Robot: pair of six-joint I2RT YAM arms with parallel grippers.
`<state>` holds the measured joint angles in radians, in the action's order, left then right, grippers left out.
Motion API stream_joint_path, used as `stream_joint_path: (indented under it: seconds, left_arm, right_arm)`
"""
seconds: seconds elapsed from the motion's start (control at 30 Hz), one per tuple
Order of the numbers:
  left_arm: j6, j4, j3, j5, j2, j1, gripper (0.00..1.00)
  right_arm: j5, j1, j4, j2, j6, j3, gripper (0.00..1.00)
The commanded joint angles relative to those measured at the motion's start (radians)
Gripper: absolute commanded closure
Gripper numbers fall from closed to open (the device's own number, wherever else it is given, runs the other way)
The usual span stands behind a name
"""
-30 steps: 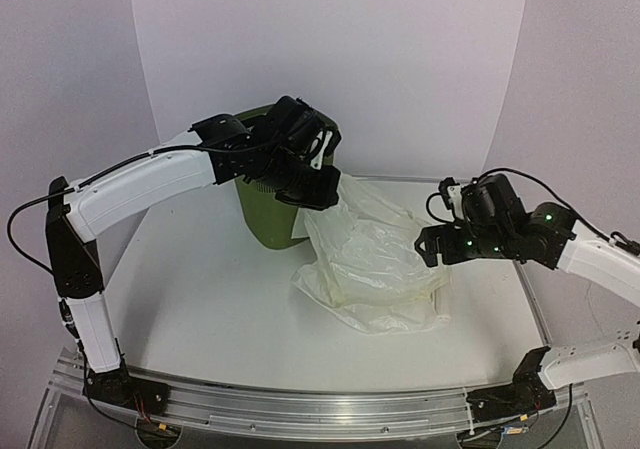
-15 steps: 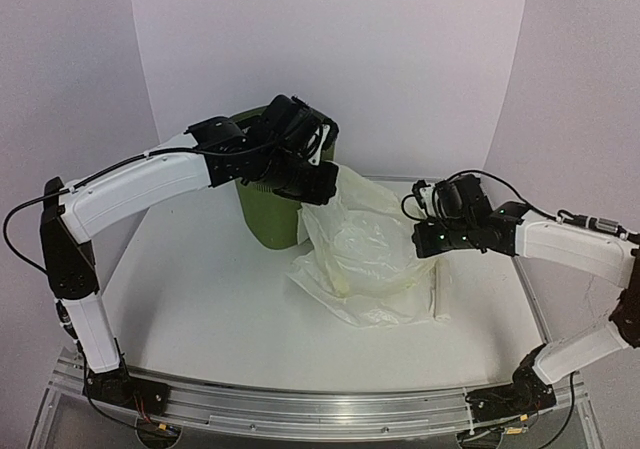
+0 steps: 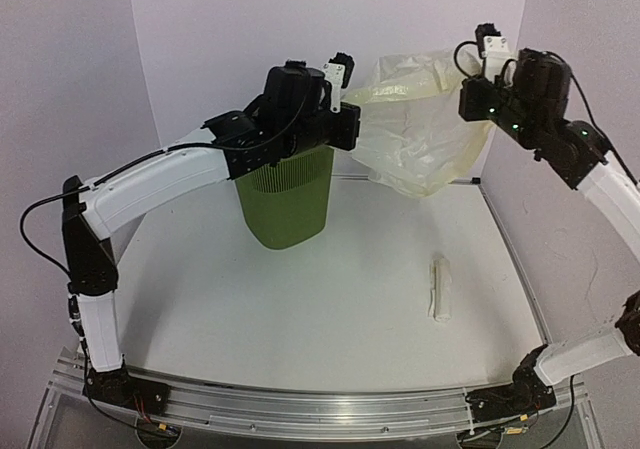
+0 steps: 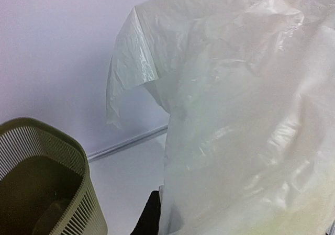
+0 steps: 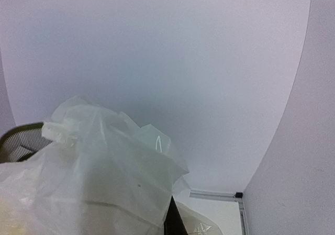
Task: Put the trash bags into the trash bin
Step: Unfold the trash bag at the center of the board.
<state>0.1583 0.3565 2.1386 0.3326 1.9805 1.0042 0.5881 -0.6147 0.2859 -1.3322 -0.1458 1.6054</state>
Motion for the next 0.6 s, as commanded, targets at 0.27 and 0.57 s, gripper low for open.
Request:
stream_joint_path:
  seconds: [0.27, 0.57]
  left_arm:
    - [0.19, 0.01, -0.449, -0.044, -0.049, 0.017, 1.0]
    - [0.075, 0.083, -0.275, 0.018, -0.113, 0.13, 1.0]
  right_arm:
    - [-0.099, 0.0, 0.377, 0.063, 0.295, -0.449, 1.0]
    - [-0.482, -0.001, 0.409, 0.195, 0.28, -0.181, 1.0]
